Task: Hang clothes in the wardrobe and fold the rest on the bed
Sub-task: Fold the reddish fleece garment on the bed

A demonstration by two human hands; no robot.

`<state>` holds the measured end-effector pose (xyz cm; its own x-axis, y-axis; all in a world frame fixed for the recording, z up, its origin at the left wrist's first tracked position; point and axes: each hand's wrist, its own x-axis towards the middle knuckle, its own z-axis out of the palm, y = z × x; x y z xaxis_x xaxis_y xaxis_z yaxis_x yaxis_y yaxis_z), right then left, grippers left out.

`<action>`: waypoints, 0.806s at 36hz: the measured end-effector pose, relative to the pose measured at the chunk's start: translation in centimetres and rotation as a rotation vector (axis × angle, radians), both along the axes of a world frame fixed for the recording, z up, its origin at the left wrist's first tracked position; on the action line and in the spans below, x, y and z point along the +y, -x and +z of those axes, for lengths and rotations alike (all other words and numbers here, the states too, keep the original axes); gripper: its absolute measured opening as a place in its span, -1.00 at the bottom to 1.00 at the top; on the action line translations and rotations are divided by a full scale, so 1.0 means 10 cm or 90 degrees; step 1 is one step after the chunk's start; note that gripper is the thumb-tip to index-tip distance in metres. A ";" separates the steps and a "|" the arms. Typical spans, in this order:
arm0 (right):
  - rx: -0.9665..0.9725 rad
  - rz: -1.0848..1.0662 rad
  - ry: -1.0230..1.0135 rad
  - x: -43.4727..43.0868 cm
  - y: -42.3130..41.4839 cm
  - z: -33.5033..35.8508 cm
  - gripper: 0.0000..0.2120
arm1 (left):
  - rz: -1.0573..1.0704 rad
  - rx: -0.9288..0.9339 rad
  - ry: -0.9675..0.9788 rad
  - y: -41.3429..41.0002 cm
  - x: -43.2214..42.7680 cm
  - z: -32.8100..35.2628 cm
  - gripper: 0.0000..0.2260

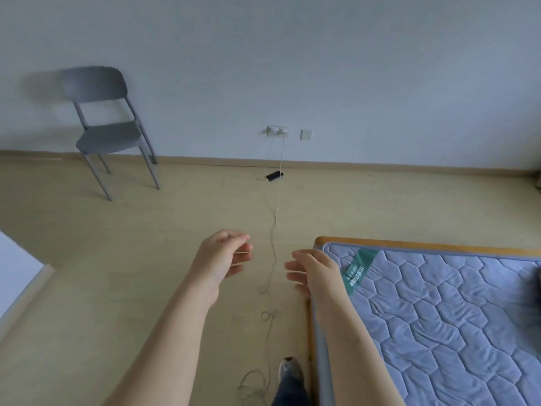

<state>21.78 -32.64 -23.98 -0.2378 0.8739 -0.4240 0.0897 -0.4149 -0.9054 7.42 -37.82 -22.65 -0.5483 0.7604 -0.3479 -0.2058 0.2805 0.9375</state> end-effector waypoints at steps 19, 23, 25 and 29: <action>0.022 0.100 0.032 2.69 0.56 0.25 -0.87 | 0.148 -0.013 0.017 0.52 2.44 0.23 -0.88; 0.018 0.098 0.038 3.02 0.64 0.23 -0.88 | 0.144 -0.020 0.005 0.62 2.82 0.24 -0.88; 0.021 0.099 0.034 3.19 0.70 0.24 -0.89 | 0.142 -0.021 -0.001 0.68 3.01 0.25 -0.88; 0.033 0.094 0.030 3.57 0.84 0.25 -0.90 | 0.118 -0.025 -0.011 0.79 3.44 0.26 -0.89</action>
